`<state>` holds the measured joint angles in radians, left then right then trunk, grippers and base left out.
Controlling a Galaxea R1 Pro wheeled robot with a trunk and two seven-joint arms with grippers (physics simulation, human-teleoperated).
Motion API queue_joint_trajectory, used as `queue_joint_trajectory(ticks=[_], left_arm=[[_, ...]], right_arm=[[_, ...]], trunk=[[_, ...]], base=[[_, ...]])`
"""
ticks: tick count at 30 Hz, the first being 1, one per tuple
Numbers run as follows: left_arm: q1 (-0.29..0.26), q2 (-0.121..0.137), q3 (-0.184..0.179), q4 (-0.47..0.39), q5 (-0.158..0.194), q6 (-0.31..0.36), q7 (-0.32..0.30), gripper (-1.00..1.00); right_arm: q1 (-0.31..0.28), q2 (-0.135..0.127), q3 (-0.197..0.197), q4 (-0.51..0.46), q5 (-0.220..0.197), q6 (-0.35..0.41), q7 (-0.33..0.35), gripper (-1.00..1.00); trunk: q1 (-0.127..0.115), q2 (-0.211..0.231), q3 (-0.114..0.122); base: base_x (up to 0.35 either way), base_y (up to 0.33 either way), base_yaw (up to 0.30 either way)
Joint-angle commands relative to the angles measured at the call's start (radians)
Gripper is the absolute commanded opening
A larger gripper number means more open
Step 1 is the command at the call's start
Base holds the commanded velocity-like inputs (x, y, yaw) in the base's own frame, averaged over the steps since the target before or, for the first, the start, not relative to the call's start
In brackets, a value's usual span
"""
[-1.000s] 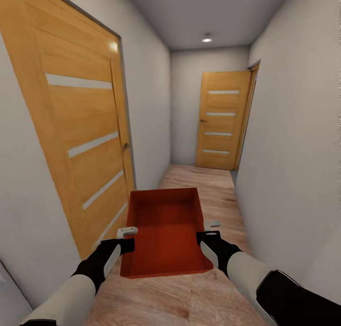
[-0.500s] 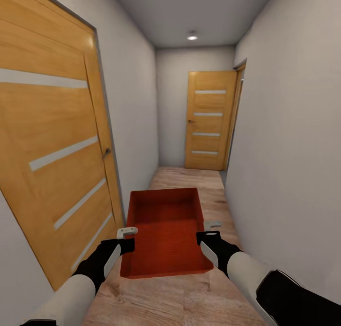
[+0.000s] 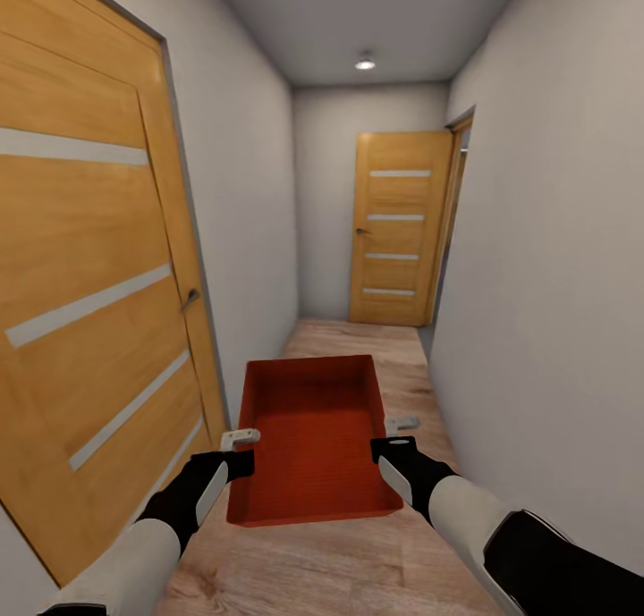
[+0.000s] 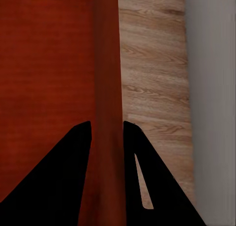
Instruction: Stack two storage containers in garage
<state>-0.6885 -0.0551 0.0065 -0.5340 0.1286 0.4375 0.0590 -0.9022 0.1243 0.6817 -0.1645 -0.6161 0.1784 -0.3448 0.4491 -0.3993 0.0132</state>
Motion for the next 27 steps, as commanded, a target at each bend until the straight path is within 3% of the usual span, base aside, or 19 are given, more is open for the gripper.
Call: queue_joint_trajectory(ticks=[1,15,27], left_arm=[[0.000,0.000,0.013,0.000,-0.016,0.007,0.050,-1.00],[0.000,-0.001,0.013,0.000,-0.016,0.007,0.050,-1.00],[0.000,-0.002,0.013,0.000,-0.017,0.007,0.050,-1.00]], right_arm=[[0.000,0.000,0.008,-0.013,0.003,0.006,-0.005,-1.00],[0.000,0.000,0.008,-0.013,0.003,0.006,-0.005,-1.00],[0.000,0.001,0.009,-0.013,0.002,0.006,-0.005,-1.00]], trunk=[[0.001,-0.001,0.000],[0.001,-0.001,0.000],[0.001,-0.001,0.000]], base=[[0.326,0.052,0.000],[0.326,0.092,-0.004],[0.326,0.100,-0.214]])
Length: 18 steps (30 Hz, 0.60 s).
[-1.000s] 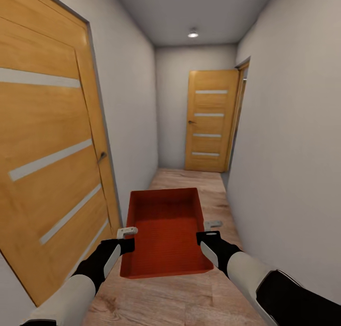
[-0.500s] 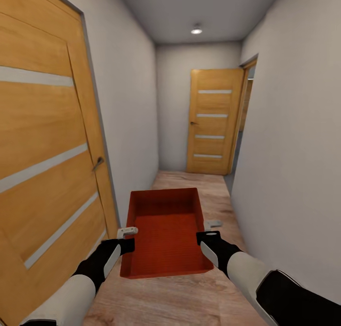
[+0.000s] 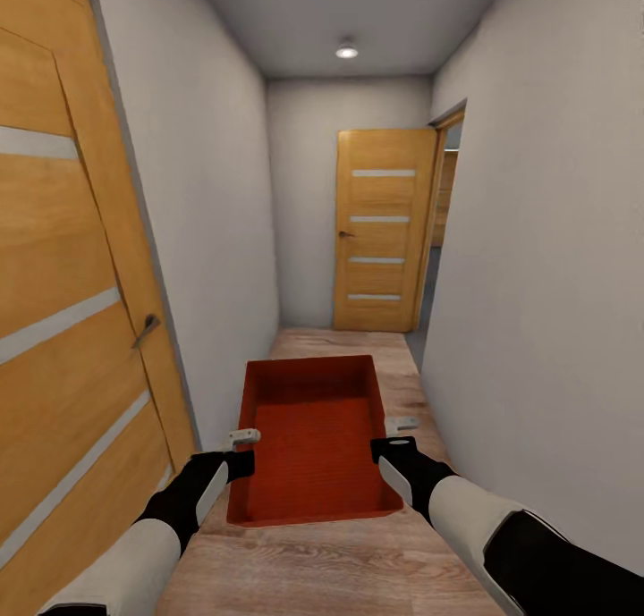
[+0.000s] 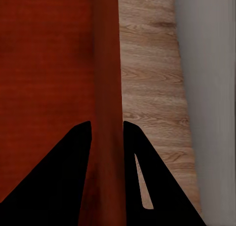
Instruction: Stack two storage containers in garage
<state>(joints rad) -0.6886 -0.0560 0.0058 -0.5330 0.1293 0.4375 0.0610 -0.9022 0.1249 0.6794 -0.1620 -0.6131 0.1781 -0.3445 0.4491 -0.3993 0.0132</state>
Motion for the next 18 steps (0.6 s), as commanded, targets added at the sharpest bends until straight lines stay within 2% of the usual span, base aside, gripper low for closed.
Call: queue_joint_trajectory(ticks=[1,7,18], left_arm=[[0.000,-0.001,0.014,-0.001,-0.017,0.007,0.048,-1.00],[0.000,0.000,0.014,-0.001,-0.017,0.007,0.048,-1.00],[0.000,-0.001,0.014,-0.001,-0.017,0.007,0.048,-1.00]], right_arm=[[0.000,0.000,0.011,-0.016,0.000,0.006,-0.005,-1.00],[0.000,0.000,0.011,-0.016,0.000,0.006,-0.005,-1.00],[0.000,0.000,0.011,-0.016,0.000,0.006,-0.005,-1.00]], trunk=[[0.001,-0.001,0.000],[0.001,-0.001,0.000],[0.001,-0.001,0.000]], base=[[0.326,0.100,-0.242],[0.326,0.100,-0.201],[0.326,0.099,-0.003]])
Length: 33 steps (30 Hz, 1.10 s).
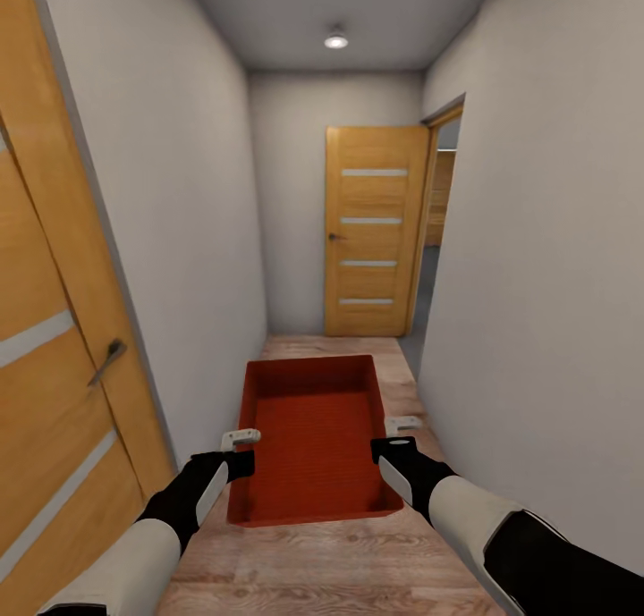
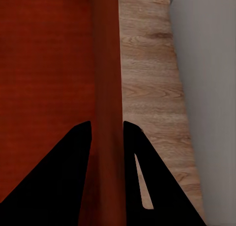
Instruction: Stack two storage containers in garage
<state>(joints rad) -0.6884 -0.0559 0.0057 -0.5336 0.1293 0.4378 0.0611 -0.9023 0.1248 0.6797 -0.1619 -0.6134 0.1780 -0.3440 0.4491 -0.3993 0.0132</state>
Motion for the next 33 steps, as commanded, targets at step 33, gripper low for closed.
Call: queue_joint_trajectory(ticks=[33], left_arm=[[0.000,-0.001,0.007,0.000,-0.023,0.004,0.048,-1.00]], right_arm=[[0.000,0.001,0.011,-0.016,0.001,0.006,-0.006,-1.00]], trunk=[[0.001,-0.001,0.000]], base=[[0.326,0.027,-0.079]])
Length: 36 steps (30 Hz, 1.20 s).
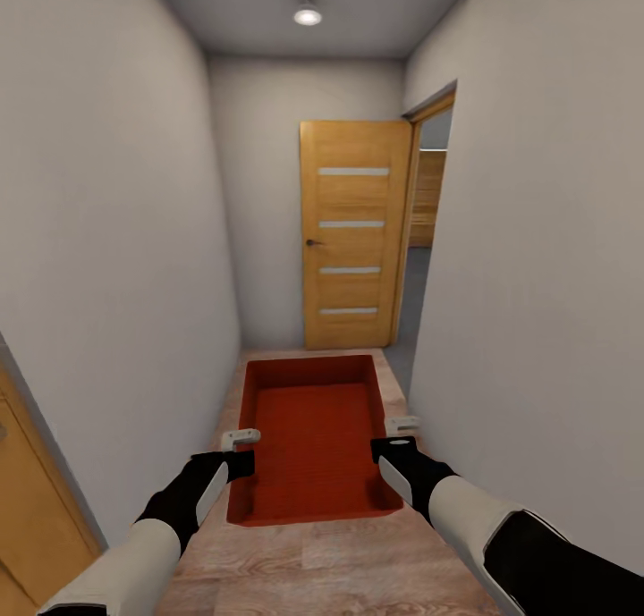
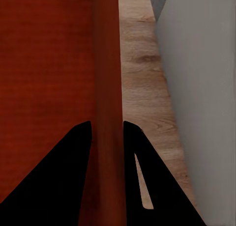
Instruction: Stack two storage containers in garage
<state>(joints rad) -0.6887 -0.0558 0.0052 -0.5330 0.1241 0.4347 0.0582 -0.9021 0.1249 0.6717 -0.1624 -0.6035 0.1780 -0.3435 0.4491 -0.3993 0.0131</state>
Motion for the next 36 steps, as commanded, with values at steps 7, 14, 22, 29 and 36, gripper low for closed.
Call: queue_joint_trajectory(ticks=[7,14,22,29,36], left_arm=[[0.000,-0.001,0.008,-0.001,-0.018,0.007,0.051,-1.00],[0.000,-0.001,0.009,-0.001,-0.018,0.007,0.051,-1.00],[0.000,-0.001,0.009,-0.001,-0.018,0.007,0.051,-1.00],[0.000,-0.001,0.009,-0.001,-0.018,0.007,0.051,-1.00],[0.000,-0.001,0.009,-0.001,-0.018,0.007,0.051,-1.00]], right_arm=[[0.000,0.001,0.019,-0.016,-0.009,0.006,-0.006,-1.00],[0.000,0.000,0.019,-0.016,-0.010,0.006,-0.006,-1.00],[0.000,0.000,0.018,-0.016,-0.010,0.006,-0.006,-1.00],[0.000,0.000,0.019,-0.016,-0.010,0.006,-0.006,-1.00],[0.000,-0.001,0.018,-0.016,-0.010,0.006,-0.006,-1.00]], trunk=[[0.001,-0.001,0.000],[0.001,-0.001,0.000],[0.001,-0.001,0.000],[0.001,-0.001,0.000],[0.001,-0.001,0.000]], base=[[0.326,0.000,-0.017],[0.326,0.000,0.000],[0.326,0.000,0.000],[0.326,0.000,0.000],[0.326,0.000,0.000]])
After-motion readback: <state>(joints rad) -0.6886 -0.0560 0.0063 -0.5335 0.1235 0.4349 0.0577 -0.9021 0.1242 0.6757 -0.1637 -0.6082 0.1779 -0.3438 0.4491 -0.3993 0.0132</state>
